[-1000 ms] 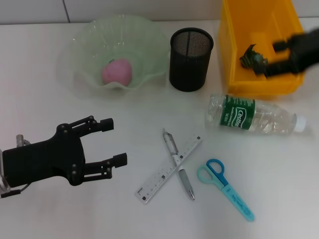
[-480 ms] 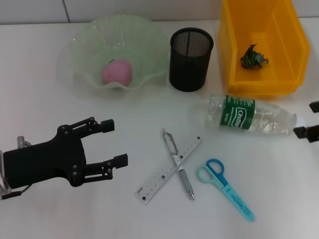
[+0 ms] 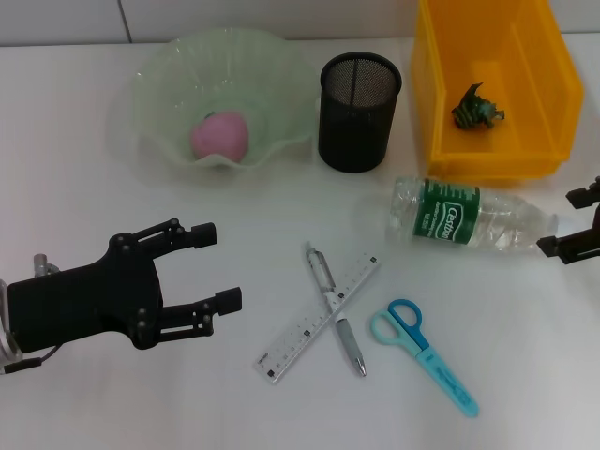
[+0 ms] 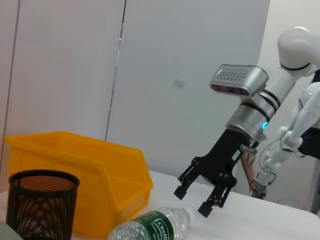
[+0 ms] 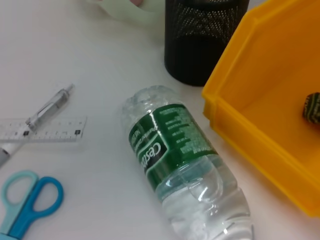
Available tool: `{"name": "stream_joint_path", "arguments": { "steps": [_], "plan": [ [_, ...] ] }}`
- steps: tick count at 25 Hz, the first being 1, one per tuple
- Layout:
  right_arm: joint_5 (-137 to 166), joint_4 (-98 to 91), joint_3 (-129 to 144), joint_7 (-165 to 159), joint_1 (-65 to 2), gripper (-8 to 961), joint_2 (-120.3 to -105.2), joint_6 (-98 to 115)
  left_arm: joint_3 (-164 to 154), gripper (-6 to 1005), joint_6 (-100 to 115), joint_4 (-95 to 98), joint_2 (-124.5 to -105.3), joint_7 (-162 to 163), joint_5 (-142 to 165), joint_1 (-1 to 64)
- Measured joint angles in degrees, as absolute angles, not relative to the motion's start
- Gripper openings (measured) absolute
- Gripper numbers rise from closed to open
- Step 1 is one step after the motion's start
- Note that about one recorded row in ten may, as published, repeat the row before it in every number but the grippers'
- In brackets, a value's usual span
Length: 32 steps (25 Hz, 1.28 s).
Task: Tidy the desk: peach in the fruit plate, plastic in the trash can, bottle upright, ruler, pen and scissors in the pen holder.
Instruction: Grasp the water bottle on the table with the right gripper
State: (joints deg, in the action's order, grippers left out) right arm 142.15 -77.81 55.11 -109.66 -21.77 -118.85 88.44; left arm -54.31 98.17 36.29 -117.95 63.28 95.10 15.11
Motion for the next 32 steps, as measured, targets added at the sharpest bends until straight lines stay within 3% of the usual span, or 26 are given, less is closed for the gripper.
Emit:
{"name": "stream_joint_path", "arguments": {
  "steps": [32],
  "plan": [
    [147.7, -69.1, 62.6, -110.1, -25.5, 726, -119.18, 79.2, -54.3, 845, 98.6, 36.3, -117.86, 63.9, 95.2, 15.2]
  ]
}}
